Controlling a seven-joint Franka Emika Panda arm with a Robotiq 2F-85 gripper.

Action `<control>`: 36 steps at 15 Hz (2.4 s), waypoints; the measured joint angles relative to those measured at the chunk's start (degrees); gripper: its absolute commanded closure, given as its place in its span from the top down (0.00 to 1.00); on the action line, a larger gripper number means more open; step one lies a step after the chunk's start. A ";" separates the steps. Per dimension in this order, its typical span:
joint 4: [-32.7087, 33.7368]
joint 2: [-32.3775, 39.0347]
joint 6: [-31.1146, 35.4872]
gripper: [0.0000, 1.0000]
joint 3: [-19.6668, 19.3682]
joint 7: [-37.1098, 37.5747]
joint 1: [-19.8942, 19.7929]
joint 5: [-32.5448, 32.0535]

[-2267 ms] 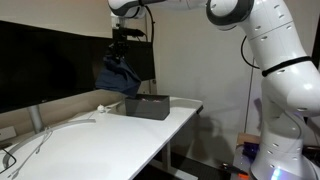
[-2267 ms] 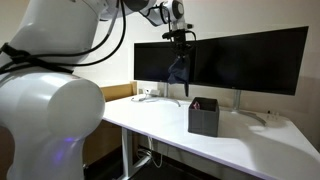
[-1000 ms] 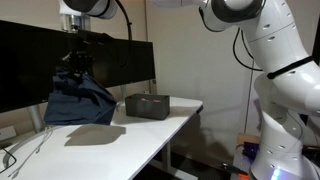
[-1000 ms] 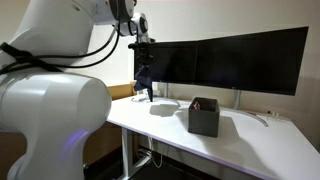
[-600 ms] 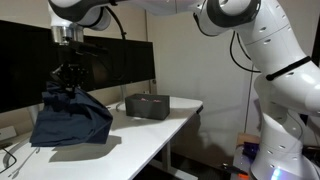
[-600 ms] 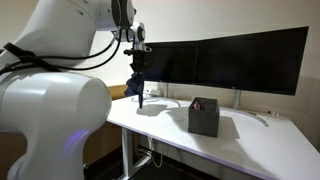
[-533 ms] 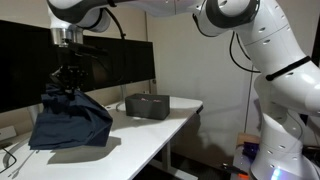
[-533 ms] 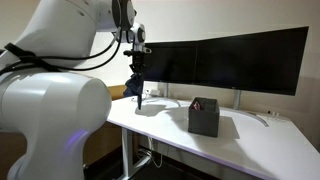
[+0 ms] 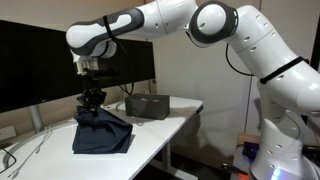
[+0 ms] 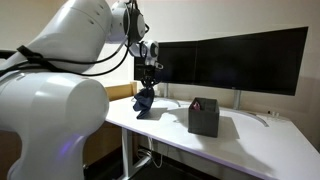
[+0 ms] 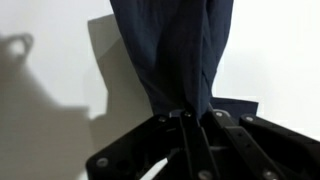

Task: Pick up the clothes from the box and put them on the table

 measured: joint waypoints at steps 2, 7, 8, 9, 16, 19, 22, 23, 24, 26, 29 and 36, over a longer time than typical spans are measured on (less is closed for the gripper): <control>0.28 2.03 -0.43 0.09 0.10 0.00 -2.03 -0.14; 1.86 5.84 -1.65 0.08 0.05 0.18 -3.74 -2.24; 2.19 6.26 -1.67 0.08 0.08 0.20 -3.69 -2.78; 2.34 6.45 -1.67 0.24 0.14 0.20 -3.56 -3.27; 3.29 6.30 -1.70 0.73 0.94 0.23 0.29 -7.01; 3.28 6.57 -2.74 0.93 0.86 0.23 2.45 -7.77; 3.28 7.00 -3.77 1.00 0.82 0.23 3.26 -7.85; 3.28 7.20 -4.07 1.00 0.82 0.22 3.27 -7.85; 3.28 7.46 -4.35 1.00 0.75 0.21 3.25 -7.85; 3.27 7.95 -4.49 1.00 0.54 0.18 3.13 -7.85; 3.31 7.38 -3.55 1.00 -0.25 -0.07 2.91 -7.96; -3.29 -3.34 8.87 1.00 -4.30 -3.30 0.70 -10.13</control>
